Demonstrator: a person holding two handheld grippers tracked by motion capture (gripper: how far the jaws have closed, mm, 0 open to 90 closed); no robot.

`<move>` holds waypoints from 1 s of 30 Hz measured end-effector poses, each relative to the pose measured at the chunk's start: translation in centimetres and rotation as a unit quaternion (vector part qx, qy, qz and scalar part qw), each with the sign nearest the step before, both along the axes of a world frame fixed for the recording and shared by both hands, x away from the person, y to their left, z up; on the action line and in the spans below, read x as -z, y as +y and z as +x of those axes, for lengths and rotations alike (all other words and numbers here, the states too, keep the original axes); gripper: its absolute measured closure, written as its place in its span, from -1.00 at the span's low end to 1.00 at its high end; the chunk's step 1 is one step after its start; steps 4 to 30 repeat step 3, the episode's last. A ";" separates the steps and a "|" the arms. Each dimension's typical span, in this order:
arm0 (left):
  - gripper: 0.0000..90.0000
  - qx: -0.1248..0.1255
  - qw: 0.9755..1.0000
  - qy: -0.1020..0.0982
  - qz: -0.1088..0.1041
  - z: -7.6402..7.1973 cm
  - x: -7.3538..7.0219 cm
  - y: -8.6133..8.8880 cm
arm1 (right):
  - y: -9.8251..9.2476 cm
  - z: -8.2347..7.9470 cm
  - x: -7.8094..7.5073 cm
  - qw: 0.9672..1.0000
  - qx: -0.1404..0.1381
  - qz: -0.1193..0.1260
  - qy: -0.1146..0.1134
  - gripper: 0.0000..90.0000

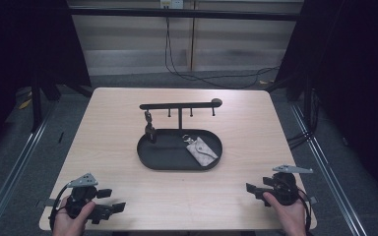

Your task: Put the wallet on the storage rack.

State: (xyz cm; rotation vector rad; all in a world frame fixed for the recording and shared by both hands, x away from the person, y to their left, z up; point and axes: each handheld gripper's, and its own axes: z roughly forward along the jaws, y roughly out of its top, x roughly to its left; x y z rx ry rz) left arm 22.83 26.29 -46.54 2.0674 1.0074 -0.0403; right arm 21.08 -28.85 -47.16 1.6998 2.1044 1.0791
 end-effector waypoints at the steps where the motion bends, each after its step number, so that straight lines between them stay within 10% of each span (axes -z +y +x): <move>1: -0.59 0.001 1.000 -0.001 -0.001 0.0 0.0 0.0 | -0.1 0.0 -0.1 1.000 0.002 0.000 -0.008 -0.53; 30: -0.60 -0.001 1.000 -0.001 0.000 0.0 0.1 0.0 | -0.2 0.2 -0.1 1.000 0.004 -0.011 -0.017 -0.53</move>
